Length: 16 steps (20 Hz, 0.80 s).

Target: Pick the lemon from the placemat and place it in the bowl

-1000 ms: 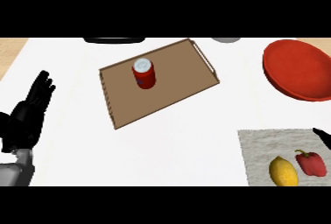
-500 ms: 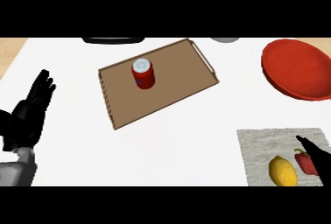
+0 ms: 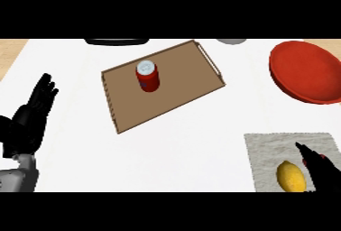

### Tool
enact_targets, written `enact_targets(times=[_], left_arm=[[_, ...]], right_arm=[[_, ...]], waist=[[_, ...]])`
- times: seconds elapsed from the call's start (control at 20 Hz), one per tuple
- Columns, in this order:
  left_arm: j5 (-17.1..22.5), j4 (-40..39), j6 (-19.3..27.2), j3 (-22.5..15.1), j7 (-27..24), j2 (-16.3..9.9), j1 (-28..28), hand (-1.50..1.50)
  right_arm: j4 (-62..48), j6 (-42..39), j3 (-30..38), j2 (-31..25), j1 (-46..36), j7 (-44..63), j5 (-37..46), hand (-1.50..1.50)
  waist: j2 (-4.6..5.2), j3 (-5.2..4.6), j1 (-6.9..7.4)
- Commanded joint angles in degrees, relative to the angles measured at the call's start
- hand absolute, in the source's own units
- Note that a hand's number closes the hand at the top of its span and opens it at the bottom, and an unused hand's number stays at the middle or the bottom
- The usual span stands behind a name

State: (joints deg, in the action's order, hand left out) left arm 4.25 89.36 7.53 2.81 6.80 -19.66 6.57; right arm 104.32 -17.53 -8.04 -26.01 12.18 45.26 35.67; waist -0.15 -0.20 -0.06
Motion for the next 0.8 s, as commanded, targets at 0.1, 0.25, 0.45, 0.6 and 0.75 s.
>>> enact_targets(times=[0.1, 0.25, 0.45, 0.6, 0.75], left_arm=[[-2.91, -2.26, -0.02, 0.9, -1.41, 2.36, 1.9, 0.0], [-2.87, -2.64, -0.55, 1.32, -0.3, 2.64, 2.55, 0.0], [-0.8, 0.58, -3.15, 2.57, 2.1, 0.88, 0.81, 0.0], [-4.68, -0.2, 1.3, 0.16, -1.24, 5.05, 0.0, 0.0], [-2.19, 0.59, -2.8, 2.25, 1.39, 1.73, 0.64, 0.0]], right_arm=[[-1.56, -3.64, 4.03, 0.56, -0.83, -1.35, 0.45, -1.5], [-9.42, -0.22, 3.49, 3.26, -2.66, -5.76, 2.24, -1.5], [-10.55, -3.61, 5.1, 1.58, -5.21, -9.52, -0.76, 1.5], [-11.97, 1.63, 1.48, 4.69, -1.47, -13.0, 2.94, 1.5], [-15.97, 3.95, 2.86, 5.12, -4.27, -15.78, 4.05, 1.5]], waist=[[0.13, 0.19, -0.13], [0.15, 0.21, -0.01], [0.16, 0.22, 0.17], [0.18, 0.23, -0.14], [0.18, 0.25, 0.18]])
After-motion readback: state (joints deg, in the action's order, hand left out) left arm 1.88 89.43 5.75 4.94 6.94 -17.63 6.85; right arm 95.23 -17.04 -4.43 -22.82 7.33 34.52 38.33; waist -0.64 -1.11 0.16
